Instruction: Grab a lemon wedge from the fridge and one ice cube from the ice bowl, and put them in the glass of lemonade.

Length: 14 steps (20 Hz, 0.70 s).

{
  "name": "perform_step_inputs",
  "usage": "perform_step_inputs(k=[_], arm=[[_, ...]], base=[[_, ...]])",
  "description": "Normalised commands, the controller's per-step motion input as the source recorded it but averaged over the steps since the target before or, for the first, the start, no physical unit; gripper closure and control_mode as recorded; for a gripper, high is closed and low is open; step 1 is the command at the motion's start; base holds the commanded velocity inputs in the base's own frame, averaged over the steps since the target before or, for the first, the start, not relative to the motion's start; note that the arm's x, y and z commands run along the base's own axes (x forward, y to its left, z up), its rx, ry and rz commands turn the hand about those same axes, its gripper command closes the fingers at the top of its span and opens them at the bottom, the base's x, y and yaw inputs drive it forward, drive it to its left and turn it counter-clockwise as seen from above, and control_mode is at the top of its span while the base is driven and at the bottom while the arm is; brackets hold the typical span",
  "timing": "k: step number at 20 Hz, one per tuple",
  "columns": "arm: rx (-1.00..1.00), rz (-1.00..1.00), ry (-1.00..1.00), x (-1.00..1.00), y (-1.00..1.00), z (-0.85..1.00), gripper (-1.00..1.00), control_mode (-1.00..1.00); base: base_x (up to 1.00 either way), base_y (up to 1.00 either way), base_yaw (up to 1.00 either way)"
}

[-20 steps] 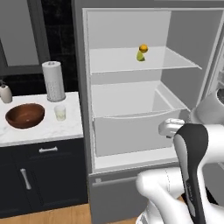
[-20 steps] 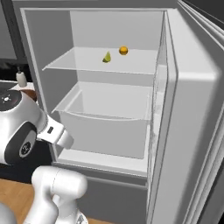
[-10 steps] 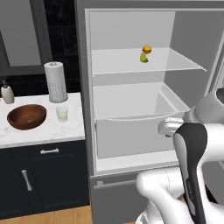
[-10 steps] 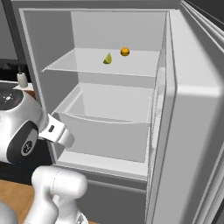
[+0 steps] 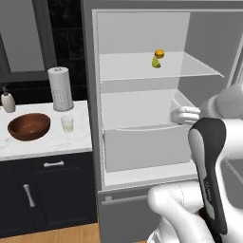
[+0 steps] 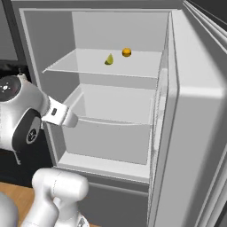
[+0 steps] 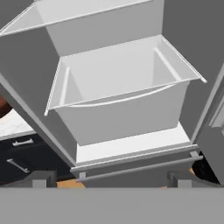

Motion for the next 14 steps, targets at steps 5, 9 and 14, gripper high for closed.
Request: perform_step_inputs(k=[5,9,14], arm=[[-0.11,0.01,-0.12,0.09,-0.28,0.72,-1.0,-1.0],[-0.22,0.07,-0.17,0.07,-0.53,0.63,-1.0,-1.0],[-0.15,0.08,-0.15,0.09,-0.31,0.52,-1.0,-1.0]], base=[[0.0,0.0,0.0],[0.0,0.0,0.0],[0.0,0.0,0.0]])
